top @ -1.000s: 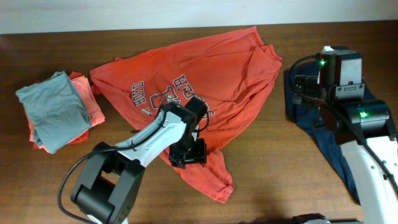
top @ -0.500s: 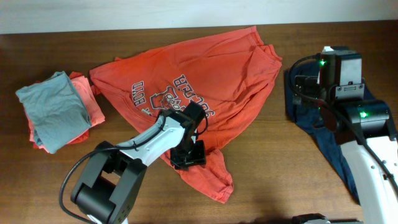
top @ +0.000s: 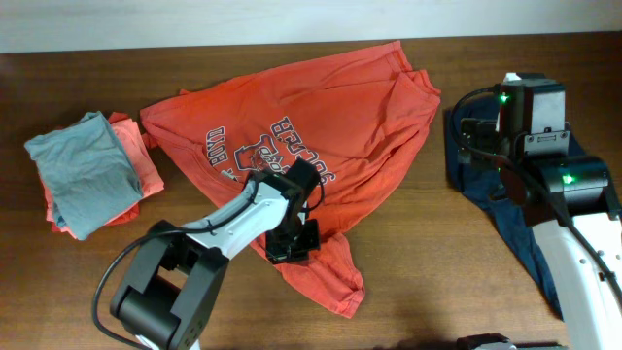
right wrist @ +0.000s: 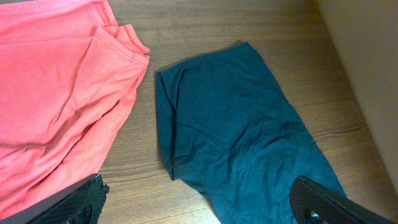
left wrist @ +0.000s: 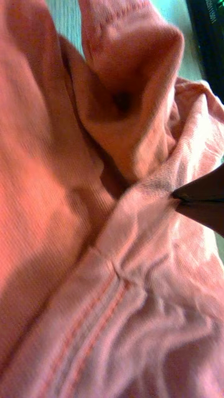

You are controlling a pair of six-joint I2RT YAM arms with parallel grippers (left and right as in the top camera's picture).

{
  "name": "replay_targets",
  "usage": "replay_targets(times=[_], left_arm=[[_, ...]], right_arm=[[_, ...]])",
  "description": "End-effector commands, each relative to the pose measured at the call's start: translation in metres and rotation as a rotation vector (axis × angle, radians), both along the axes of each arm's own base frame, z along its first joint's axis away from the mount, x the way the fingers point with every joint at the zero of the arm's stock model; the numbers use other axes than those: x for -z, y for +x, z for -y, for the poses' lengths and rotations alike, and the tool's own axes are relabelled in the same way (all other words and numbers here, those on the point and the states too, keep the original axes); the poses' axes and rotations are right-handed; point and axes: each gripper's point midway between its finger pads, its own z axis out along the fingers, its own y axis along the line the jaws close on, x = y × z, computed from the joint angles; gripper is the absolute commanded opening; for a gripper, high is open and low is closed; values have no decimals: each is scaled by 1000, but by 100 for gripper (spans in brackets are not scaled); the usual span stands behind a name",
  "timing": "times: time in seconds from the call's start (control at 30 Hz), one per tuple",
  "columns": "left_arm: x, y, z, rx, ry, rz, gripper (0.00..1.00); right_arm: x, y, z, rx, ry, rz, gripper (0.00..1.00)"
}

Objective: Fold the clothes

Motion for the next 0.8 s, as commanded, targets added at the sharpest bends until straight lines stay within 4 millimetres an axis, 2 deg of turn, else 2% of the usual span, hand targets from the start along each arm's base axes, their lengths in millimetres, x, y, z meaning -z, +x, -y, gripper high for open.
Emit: replay_targets(times=[0.0, 0.17, 0.37, 0.5, 0.63, 0.77], left_arm=[[-12, 5, -13, -45, -11, 6, 0], [-31, 10, -37, -83, 18, 41, 0], [-62, 26, -102, -191, 174, 170, 0], [-77, 7, -129, -267, 206, 100, 0], [-83, -16, -141, -245, 255, 47, 0], [-80, -33, -147, -235, 286, -13, 0]], right_arm=[[-3, 0, 4, 16, -9, 6, 99], [-3, 0, 5, 16, -9, 7, 99], [-3, 0, 4, 16, -8, 8, 99], [-4, 0, 4, 16, -9, 9, 99], [-4, 0, 4, 16, -9, 9, 99], [-4, 0, 4, 10, -14, 7, 99]])
